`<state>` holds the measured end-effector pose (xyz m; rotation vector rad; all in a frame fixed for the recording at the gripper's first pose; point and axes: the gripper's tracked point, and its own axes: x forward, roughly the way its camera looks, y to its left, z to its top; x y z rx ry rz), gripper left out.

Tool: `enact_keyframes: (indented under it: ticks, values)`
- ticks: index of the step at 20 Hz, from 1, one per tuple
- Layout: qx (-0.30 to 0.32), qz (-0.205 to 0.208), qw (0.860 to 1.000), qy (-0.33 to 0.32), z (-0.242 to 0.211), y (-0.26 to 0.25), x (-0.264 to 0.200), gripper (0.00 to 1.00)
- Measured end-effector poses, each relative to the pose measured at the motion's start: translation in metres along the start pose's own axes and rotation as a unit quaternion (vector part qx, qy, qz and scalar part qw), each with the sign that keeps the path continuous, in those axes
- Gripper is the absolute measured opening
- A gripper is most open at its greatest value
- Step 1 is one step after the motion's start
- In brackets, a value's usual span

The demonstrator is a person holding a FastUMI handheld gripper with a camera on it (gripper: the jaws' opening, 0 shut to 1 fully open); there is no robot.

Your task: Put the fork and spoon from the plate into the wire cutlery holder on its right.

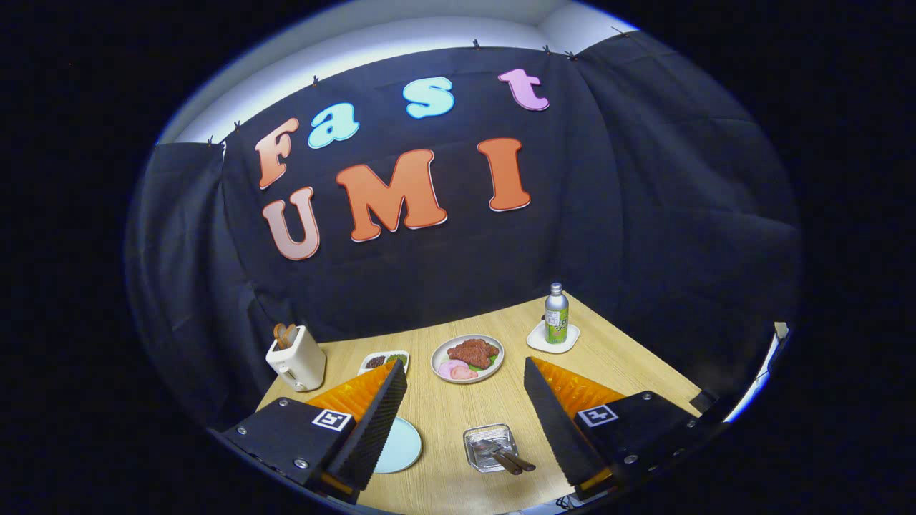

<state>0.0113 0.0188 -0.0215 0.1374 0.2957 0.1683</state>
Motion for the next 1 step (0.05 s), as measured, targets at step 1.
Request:
enact_keyframes:
  ticks: [1]
  values:
    - [0.002,-0.002,1.0,-0.001,-0.0014,-0.0048,-0.0009,0.98]
